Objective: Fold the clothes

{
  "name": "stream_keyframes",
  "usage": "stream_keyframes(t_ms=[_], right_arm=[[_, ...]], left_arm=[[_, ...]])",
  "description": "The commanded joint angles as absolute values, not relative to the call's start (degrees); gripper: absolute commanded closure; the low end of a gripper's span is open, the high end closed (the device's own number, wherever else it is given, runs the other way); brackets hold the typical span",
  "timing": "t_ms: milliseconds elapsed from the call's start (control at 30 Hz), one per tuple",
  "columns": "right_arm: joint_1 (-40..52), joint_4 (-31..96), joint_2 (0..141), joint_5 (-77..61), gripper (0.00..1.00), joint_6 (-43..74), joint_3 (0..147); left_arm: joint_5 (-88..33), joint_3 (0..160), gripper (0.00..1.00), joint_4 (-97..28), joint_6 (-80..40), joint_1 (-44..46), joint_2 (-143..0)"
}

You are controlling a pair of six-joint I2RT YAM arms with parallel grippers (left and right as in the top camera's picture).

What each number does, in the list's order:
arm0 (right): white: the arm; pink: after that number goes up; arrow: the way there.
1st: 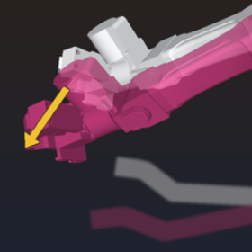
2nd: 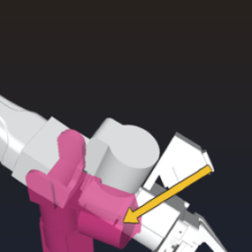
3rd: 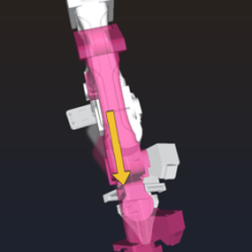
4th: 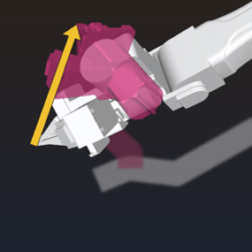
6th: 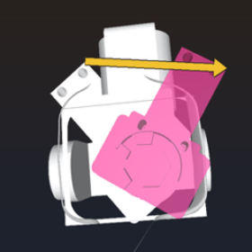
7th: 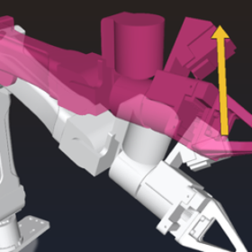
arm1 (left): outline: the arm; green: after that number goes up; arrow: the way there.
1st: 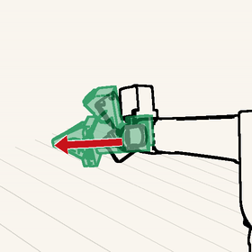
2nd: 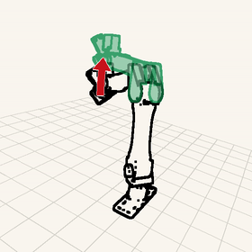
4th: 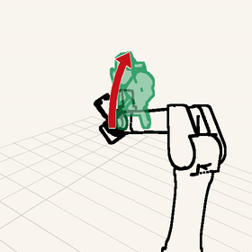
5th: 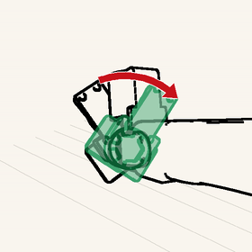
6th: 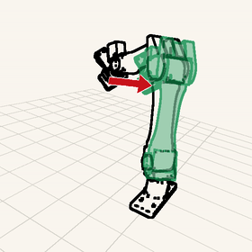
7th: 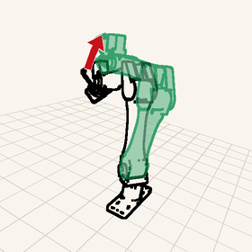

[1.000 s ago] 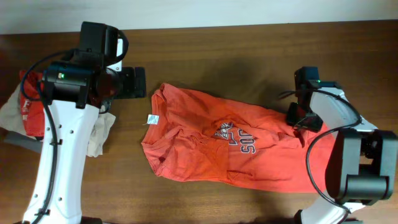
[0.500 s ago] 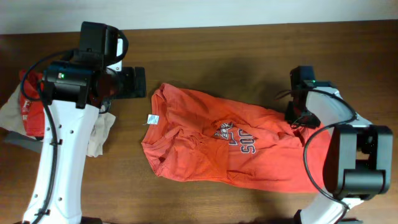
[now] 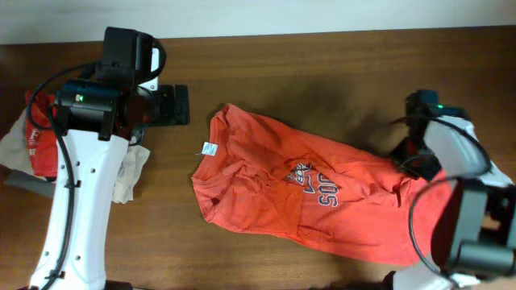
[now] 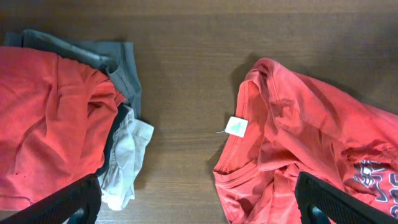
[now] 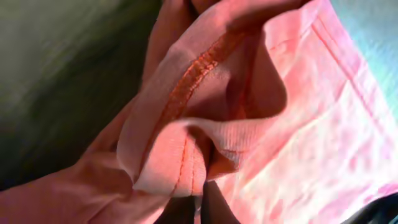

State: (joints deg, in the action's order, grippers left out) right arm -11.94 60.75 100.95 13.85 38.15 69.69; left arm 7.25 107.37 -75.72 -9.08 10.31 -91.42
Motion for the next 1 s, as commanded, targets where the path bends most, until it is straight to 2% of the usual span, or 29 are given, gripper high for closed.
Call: stream_keyframes(t_ms=[0, 133, 500, 567, 633, 667, 733, 900, 967], right_arm=[[-13.32, 62.33, 97.19, 7.42, 0.96, 42.06, 70.43], [-15.11, 65.87, 96.60, 8.60, 0.96, 46.00, 70.43], [-23.70, 69.87, 96.62, 13.21, 0.93, 45.91, 70.43], [-24.45, 69.34, 96.62, 11.75, 0.87, 42.85, 70.43], [-24.45, 68.34, 96.62, 10.44, 0.73, 37.95, 70.43], [-24.40, 68.03, 96.62, 10.00, 0.71, 36.36, 70.43], [-24.40, 67.92, 96.62, 8.95, 0.69, 35.51, 70.43], [-24.47, 67.99, 96.62, 8.78, 0.68, 35.35, 70.41], [-24.47, 68.05, 96.64, 8.80, 0.52, 35.44, 70.39]], left_arm=[[6.63, 106.85, 0.01, -75.37, -9.37, 9.96, -91.07], [6.66, 106.85, 0.01, -75.18, -9.37, 9.96, -91.07], [6.66, 106.85, 0.01, -74.08, -8.10, 9.96, -91.07], [6.68, 106.85, 0.01, -73.76, -8.08, 9.96, -91.07], [6.63, 106.85, 0.01, -73.49, -8.10, 9.96, -91.07], [6.57, 106.85, 0.01, -73.30, -8.08, 9.96, -91.07], [4.40, 106.85, 0.01, -72.82, -6.52, 10.00, -91.07], [-15.53, 106.45, 0.04, -70.57, 11.25, 10.13, -91.98], [-20.03, 105.45, 0.04, -70.22, 16.71, 10.41, -93.23]])
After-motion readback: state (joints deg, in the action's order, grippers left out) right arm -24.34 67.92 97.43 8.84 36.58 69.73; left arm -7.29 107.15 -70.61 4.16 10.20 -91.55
